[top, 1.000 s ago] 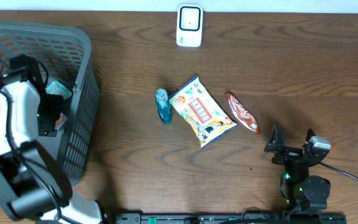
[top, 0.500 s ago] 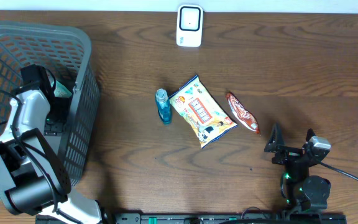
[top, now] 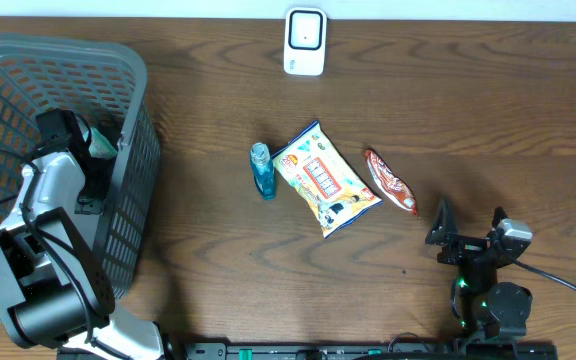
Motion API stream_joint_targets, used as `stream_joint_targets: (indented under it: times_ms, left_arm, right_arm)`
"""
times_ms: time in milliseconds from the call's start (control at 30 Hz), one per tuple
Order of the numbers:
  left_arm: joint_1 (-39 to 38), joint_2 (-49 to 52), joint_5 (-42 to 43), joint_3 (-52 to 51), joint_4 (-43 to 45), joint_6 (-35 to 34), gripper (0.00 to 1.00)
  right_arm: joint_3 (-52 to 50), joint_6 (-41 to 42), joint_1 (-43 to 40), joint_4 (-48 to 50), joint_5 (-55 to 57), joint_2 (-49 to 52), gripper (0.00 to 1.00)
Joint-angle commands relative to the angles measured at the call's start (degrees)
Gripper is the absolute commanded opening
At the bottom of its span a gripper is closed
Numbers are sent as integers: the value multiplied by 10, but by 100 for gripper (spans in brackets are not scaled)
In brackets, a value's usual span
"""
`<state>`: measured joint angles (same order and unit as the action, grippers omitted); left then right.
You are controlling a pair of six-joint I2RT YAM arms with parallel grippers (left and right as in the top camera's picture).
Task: Scan the item barcode
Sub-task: 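Lift the orange box out and carry it toward the table's right side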
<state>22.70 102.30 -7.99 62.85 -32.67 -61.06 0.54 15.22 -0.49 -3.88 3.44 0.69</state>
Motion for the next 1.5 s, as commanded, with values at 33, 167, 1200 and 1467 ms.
stream_joint_targets:
  times_ms: [33, 167, 1200, 1467]
  left_arm:
    - [2, -17, -19, -18, -10, 37, 7]
    - [2, -71, -19, -18, -28, 43, 7]
    - [-486, -490, 298, -19, 236, 431, 7]
    - [-629, -267, 266, -19, 358, 499, 7]
  right_arm:
    - [-2, -7, 9, 0, 5, -3, 99]
    - [-2, -7, 9, 0, 5, -3, 99]
    - [-2, -7, 9, 0, 5, -3, 99]
    - [-2, -7, 9, 0, 5, -3, 99]
